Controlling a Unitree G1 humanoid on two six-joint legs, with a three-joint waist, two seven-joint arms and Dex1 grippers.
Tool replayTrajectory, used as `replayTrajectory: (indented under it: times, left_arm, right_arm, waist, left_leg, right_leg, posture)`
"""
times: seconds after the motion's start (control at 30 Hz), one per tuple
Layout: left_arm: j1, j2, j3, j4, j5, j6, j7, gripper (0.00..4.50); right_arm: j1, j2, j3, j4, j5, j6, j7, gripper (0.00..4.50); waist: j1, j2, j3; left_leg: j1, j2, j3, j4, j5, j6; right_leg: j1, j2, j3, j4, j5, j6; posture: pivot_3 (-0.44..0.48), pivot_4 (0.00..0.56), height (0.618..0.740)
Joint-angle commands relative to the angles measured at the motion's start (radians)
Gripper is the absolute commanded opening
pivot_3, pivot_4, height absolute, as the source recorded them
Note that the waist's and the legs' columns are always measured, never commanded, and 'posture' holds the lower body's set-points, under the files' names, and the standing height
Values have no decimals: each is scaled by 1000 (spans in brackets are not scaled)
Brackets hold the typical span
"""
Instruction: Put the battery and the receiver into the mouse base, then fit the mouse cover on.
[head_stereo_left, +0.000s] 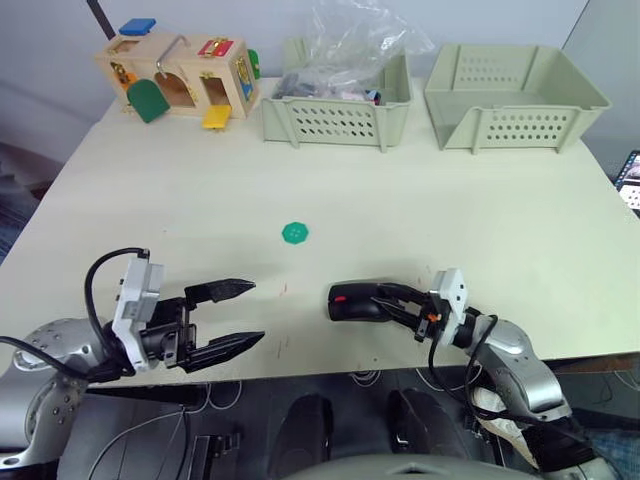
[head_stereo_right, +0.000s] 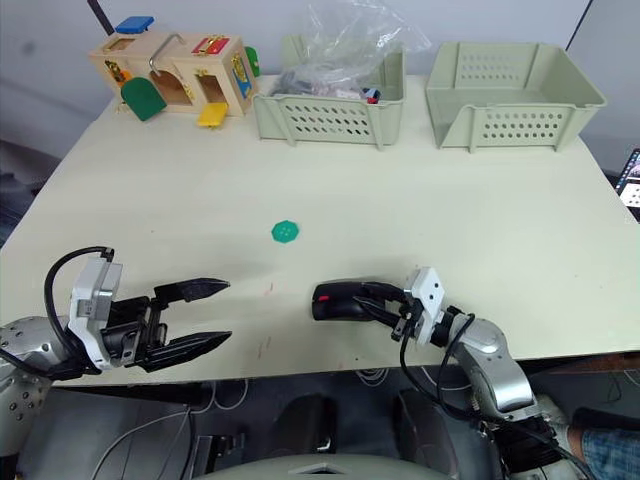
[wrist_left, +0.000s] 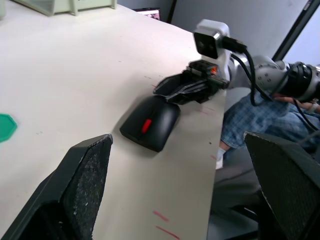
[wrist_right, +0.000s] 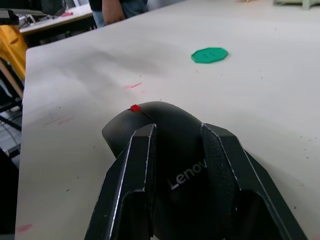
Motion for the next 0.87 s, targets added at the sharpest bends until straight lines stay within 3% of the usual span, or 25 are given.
replayTrajectory:
  times: [0.03,0.23,0.3,0.4,0.57,0.67,0.87]
  left_arm:
    - [14,-11,37,-12,-28,17,34,4500]
    - [31,-59,73,-10,-45,49,140,4500]
    - [58,-82,92,-17,-50,66,189,4500]
    - [116,-115,122,-37,-37,60,238,4500]
    - [207,-154,145,-49,3,36,290,4500]
    - [236,-169,161,-36,16,20,300,4500]
    - [254,-171,168,-39,28,28,342,4500]
  right_arm:
    - [12,-29,-38,-55,7,22,-28,1458]
    - [24,-99,-123,-290,119,156,-75,1458]
    - [52,-182,-211,-368,195,240,-65,1458]
    - [138,-318,-372,-416,258,276,-16,2337]
    - [329,-451,-603,-399,301,256,104,4451]
    - [407,-464,-681,-387,315,255,135,4451]
    - [454,-453,-713,-347,292,221,168,4451]
  waist:
    - [1,1,0]
    - [6,1,1]
    - [7,2,2]
    - [11,1,2]
    - [23,1,2]
    - [26,0,2]
    - [29,0,2]
  left_leg:
    - [4,0,0,-2,0,0]
    - [4,0,0,-3,0,0]
    - [4,0,0,-3,0,0]
    - [3,-1,0,-3,0,0]
    - [3,-2,1,-3,0,0]
    - [4,-1,0,-3,0,0]
    - [4,-1,1,-3,0,0]
  right_leg:
    - [3,0,0,-1,-1,0]
    - [3,-1,0,-1,-1,-1]
    - [3,-1,0,-1,-1,-1]
    - [3,-3,0,-3,-1,0]
    - [3,-3,0,-3,-1,0]
    - [3,-2,0,-3,-3,3]
    - [3,-3,0,-3,-3,3]
  posture:
    - [0,150,740]
    - [0,150,740]
    - [0,150,740]
    - [0,150,740]
    - [0,150,740]
    - [0,150,740]
    - [0,150,740]
